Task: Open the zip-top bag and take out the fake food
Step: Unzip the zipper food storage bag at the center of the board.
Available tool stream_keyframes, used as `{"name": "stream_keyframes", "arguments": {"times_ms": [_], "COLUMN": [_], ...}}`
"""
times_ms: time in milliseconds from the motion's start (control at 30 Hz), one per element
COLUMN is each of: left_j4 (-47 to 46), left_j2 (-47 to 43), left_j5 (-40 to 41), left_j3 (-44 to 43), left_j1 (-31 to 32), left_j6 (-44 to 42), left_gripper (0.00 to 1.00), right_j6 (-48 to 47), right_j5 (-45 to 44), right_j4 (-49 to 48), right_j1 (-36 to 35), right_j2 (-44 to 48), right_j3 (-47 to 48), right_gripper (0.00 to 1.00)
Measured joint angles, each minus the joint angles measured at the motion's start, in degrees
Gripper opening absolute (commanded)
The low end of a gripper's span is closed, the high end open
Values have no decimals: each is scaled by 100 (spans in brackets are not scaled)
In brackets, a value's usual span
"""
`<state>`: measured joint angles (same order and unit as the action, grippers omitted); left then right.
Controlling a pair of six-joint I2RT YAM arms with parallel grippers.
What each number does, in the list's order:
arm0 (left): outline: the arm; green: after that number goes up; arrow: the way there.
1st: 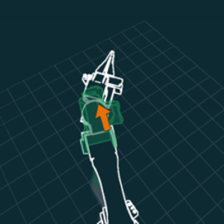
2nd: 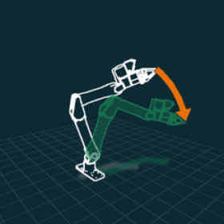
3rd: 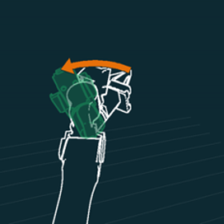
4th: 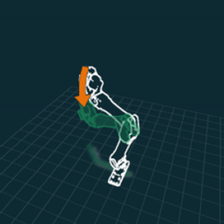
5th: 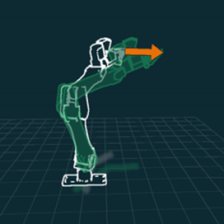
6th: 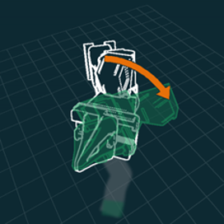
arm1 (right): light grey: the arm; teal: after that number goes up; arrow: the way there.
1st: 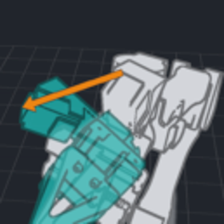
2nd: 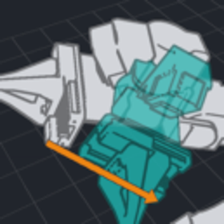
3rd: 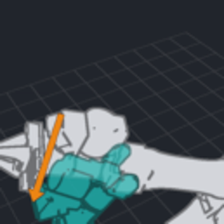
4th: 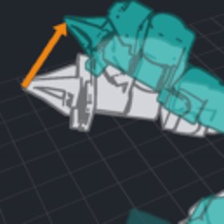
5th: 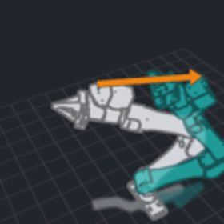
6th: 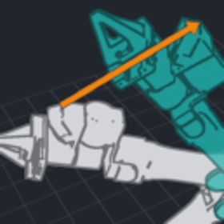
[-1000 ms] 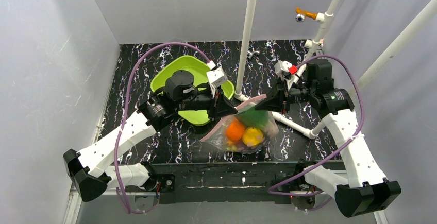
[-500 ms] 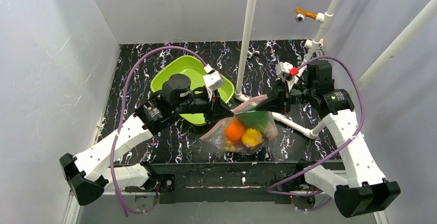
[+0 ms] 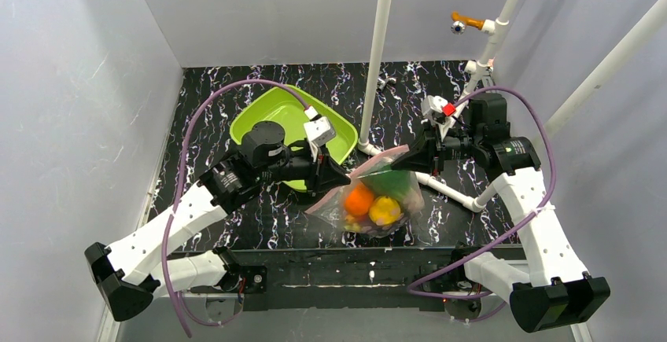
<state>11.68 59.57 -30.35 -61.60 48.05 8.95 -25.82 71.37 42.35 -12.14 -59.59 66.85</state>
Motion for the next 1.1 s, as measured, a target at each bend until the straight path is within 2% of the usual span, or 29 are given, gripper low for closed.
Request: {"name": "stream_keyframes", "arguments": {"times_ms": [1100], "left_j4": [293], "left_j2": [-699], "left_j5": [295], "left_j3": [566], "left_j1": [-33], "left_j6": [-225], "left_gripper": [0], "right_j6": [-7], "right_j5": [79], "right_j4": [-20], "right_j1": [140], "right_j2": [35], "right_j3": [-153], "right_gripper": [1]}}
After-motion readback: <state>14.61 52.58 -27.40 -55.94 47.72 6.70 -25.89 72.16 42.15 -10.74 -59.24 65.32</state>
